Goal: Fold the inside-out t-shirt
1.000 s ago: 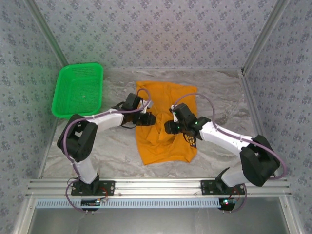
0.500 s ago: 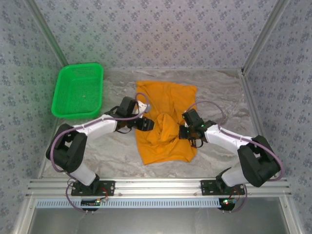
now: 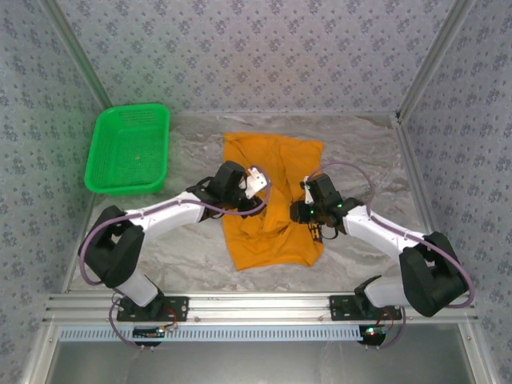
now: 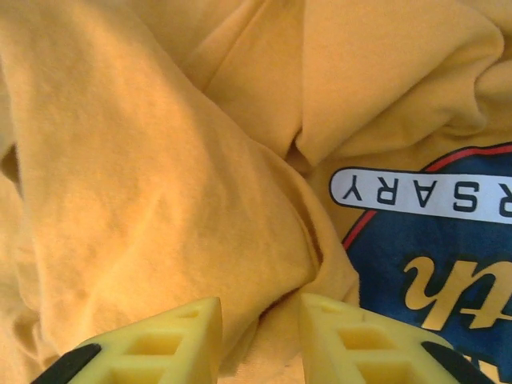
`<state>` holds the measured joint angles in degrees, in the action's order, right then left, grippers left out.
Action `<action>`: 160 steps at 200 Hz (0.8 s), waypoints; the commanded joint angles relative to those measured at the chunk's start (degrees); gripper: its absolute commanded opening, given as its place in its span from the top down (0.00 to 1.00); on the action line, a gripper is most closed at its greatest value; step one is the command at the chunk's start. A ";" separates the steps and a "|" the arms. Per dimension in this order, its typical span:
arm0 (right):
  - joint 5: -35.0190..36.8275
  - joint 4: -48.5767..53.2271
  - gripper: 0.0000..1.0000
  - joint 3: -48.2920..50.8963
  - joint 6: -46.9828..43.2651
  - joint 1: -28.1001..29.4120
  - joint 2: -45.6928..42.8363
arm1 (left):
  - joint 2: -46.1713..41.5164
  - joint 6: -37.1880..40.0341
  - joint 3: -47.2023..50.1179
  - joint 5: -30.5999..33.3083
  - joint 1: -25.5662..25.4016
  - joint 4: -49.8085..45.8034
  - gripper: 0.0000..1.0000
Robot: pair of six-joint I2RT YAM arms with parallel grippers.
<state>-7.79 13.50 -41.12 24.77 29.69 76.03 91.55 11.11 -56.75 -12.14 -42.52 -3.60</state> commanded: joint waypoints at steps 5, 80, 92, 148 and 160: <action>-0.60 0.09 0.64 -0.62 -0.55 -0.17 -1.32 | 1.88 4.01 -1.80 0.76 -0.06 1.28 0.61; -2.71 -4.21 0.59 -1.45 -2.11 1.39 0.07 | 5.85 6.67 -3.75 -0.62 0.02 1.13 0.77; -2.58 -4.94 0.59 -1.80 -1.97 1.75 1.33 | 6.70 7.90 -4.21 -1.02 0.03 0.65 0.96; 3.33 -3.15 0.85 -0.51 2.72 1.00 4.19 | -0.18 6.83 3.56 -11.86 4.20 7.94 1.00; 4.01 -3.81 0.89 1.16 3.78 -0.03 4.13 | -2.31 5.15 7.10 -14.72 6.02 11.24 1.00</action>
<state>-7.16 9.56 -42.13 25.98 31.03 80.01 94.41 17.96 -54.94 -18.65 -39.57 1.15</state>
